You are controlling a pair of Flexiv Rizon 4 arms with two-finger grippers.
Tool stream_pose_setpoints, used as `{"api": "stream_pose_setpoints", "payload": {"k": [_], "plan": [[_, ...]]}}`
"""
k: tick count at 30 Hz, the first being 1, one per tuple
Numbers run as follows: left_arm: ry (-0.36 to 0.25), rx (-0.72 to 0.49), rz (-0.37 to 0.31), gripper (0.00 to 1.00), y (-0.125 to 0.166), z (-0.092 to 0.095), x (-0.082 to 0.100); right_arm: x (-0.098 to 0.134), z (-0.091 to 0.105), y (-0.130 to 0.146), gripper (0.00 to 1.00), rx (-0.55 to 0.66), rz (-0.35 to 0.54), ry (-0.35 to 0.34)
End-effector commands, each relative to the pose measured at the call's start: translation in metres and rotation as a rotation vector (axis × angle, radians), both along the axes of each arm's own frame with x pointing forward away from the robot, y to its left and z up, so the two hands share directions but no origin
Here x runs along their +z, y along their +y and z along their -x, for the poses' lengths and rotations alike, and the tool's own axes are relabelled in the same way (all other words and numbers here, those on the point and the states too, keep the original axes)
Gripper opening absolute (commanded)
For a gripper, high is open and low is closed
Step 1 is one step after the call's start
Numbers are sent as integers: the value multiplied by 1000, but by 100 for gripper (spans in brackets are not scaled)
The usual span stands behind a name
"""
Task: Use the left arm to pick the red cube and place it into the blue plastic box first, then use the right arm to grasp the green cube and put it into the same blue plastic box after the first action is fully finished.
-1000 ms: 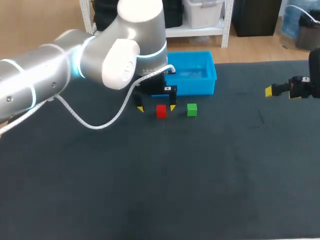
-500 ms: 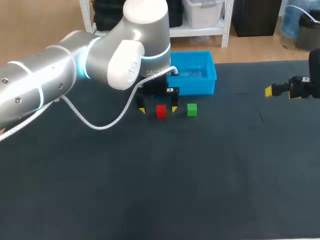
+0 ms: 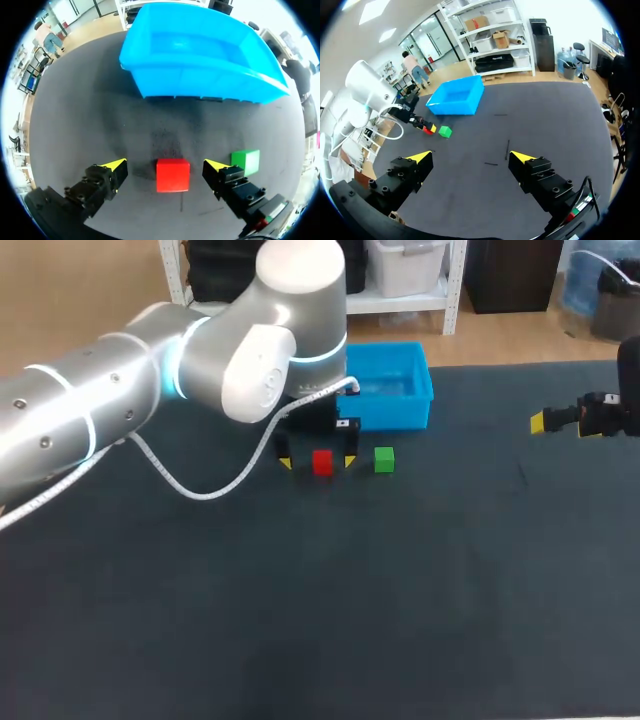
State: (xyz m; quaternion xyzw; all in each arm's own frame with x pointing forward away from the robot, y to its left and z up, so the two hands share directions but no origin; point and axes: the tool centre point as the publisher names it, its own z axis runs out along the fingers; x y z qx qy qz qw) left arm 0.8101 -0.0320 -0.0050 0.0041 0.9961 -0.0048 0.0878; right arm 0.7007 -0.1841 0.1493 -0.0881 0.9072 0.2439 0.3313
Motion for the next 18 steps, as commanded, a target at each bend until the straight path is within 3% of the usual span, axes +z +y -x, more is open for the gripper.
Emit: {"api": "stream_pose_setpoints", "payload": {"k": [1,3,5,7,9,14,16,17,18], "plan": [[11,5,-11,100,-4,-6,-1,0,0,-1,100,2,-1,1],[10,7,-18,100,-4,-7,-2,0,0,-1,100,2,-1,1],[12,8,-22,91,-4,-7,-3,0,0,-1,100,2,-1,1],[13,10,-25,77,-4,-7,-5,0,0,-1,100,2,-1,1],[14,11,-26,56,-4,-7,-6,0,0,-1,100,2,-1,1],[12,11,-25,30,-6,-8,-7,0,0,-1,100,2,-1,1],[14,6,-25,15,-7,-10,-8,0,0,-1,100,2,-1,1],[14,5,-25,0,-8,-10,-8,0,0,-1,100,2,-1,1],[11,-1,-24,0,-8,-11,-7,0,0,-1,100,2,-1,1]]}}
